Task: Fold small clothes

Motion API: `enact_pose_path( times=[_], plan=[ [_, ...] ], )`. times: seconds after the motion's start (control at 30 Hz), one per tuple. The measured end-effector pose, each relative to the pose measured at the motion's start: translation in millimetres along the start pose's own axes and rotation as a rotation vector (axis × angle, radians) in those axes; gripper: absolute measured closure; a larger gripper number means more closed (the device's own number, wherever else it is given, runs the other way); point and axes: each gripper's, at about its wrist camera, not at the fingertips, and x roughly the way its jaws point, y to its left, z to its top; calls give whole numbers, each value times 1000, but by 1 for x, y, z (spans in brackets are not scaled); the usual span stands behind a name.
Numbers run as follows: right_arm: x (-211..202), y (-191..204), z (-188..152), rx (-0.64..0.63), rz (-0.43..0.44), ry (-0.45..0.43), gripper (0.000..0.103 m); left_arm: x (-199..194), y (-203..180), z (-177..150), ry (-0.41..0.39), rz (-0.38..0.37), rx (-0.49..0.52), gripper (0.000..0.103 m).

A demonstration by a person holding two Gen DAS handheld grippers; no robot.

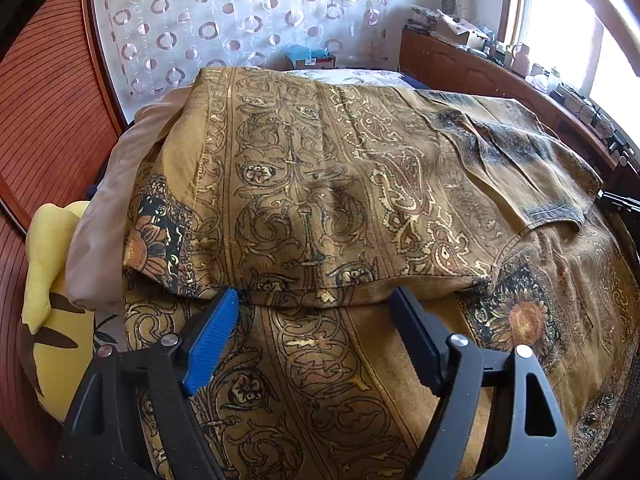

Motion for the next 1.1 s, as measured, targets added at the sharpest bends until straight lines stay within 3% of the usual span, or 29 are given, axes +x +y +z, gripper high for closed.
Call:
enact_pose_path(
  times=[0.3,0.47,0.63,0.8,0.87,0.9,0.93,1.1],
  plan=[
    [18,-14,21,62,6,-4,52,0,0,0,0,0,-2,23],
    [28,-8,25,68,25,-52,83,0,0,0,1,0,-2,23],
    [31,13,30,6,42,-76,97,0,0,0,1,0,-2,23],
    [27,29,32,-55,14,-62,97,0,0,0,1,1,-3,23],
    [25,33,28,-71,1,-42,90,0,0,-1,1,1,-3,23],
    [22,34,24,-83,-10,-38,78,0,0,0,1,1,-3,23],
    [18,35,20,-94,-18,-35,74,0,0,0,1,1,-3,23],
    [-4,36,-12,-151,-16,10,74,0,0,-1,1,0,-3,23]
  ],
)
